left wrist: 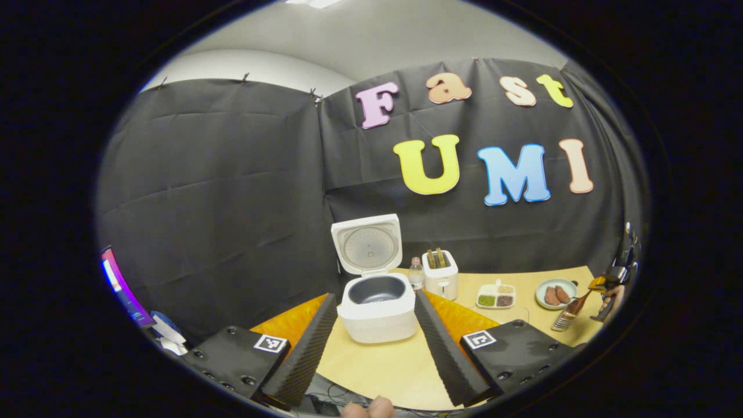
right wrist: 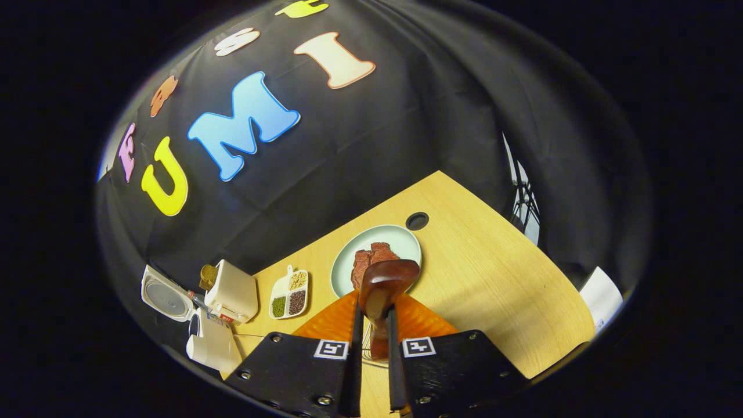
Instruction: Close the left gripper, press the button to open the rice cooker; take a wooden spoon from the chopstick holder with the right hand, scoop a spoonful of rice and pour it into the rice cooker, then put the wooden spoon back into the chopstick holder.
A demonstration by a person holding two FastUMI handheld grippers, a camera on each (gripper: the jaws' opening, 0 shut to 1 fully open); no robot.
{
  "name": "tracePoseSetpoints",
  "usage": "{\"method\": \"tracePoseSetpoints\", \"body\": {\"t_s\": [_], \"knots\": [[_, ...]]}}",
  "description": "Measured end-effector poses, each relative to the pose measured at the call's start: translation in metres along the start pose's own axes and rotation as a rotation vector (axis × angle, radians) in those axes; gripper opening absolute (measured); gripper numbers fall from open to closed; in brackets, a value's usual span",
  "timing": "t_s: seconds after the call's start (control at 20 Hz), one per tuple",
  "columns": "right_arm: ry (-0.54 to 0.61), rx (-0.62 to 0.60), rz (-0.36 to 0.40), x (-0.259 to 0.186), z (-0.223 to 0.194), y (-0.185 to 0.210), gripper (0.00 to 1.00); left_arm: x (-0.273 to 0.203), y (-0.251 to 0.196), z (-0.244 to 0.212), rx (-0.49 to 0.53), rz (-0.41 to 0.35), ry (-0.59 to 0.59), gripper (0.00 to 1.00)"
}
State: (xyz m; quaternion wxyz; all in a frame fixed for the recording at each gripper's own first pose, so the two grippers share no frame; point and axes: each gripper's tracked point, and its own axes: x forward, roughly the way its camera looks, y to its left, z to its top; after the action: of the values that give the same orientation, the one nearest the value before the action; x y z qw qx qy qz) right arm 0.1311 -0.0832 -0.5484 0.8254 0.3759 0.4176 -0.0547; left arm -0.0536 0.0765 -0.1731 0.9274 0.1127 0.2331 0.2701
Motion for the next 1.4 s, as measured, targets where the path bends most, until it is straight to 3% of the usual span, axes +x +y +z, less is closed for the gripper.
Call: {"method": "tracePoseSetpoints", "body": {"t_s": [0.4,0.45,0.5,0.6,0.7,0.75,0.9,1.3,1.4], "knots": [[-0.076,-0.118,0.044,-0.07,0.028,0.093,0.19,0.003,0.057,0.005,-0.134,-0.069,-0.088,0.9],[-0.075,-0.126,0.061,-0.077,0.023,0.11,0.19,0.005,0.065,0.005,-0.167,-0.08,-0.097,0.9],[-0.073,-0.141,0.082,-0.083,0.018,0.128,0.19,0.006,0.073,0.003,-0.196,-0.09,-0.105,0.98],[-0.064,-0.192,0.122,-0.09,0.0,0.163,0.19,0.012,0.084,0.0,-0.232,-0.108,-0.118,0.95],[-0.025,-0.243,0.169,-0.093,-0.024,0.197,0.19,0.015,0.095,-0.008,-0.243,-0.101,-0.096,0.98],[-0.007,-0.258,0.194,-0.089,-0.036,0.212,0.19,0.017,0.098,-0.006,-0.245,-0.097,-0.102,1.0],[0.072,-0.297,0.227,-0.065,-0.079,0.239,0.19,0.025,0.103,-0.01,-0.206,-0.074,-0.094,0.88],[0.22,-0.464,0.215,0.02,-0.169,0.245,0.19,0.036,0.107,-0.015,-0.13,0.066,-0.015,0.88],[0.225,-0.515,0.205,0.032,-0.178,0.247,0.19,0.036,0.108,-0.017,-0.123,0.092,-0.001,1.0]]}}
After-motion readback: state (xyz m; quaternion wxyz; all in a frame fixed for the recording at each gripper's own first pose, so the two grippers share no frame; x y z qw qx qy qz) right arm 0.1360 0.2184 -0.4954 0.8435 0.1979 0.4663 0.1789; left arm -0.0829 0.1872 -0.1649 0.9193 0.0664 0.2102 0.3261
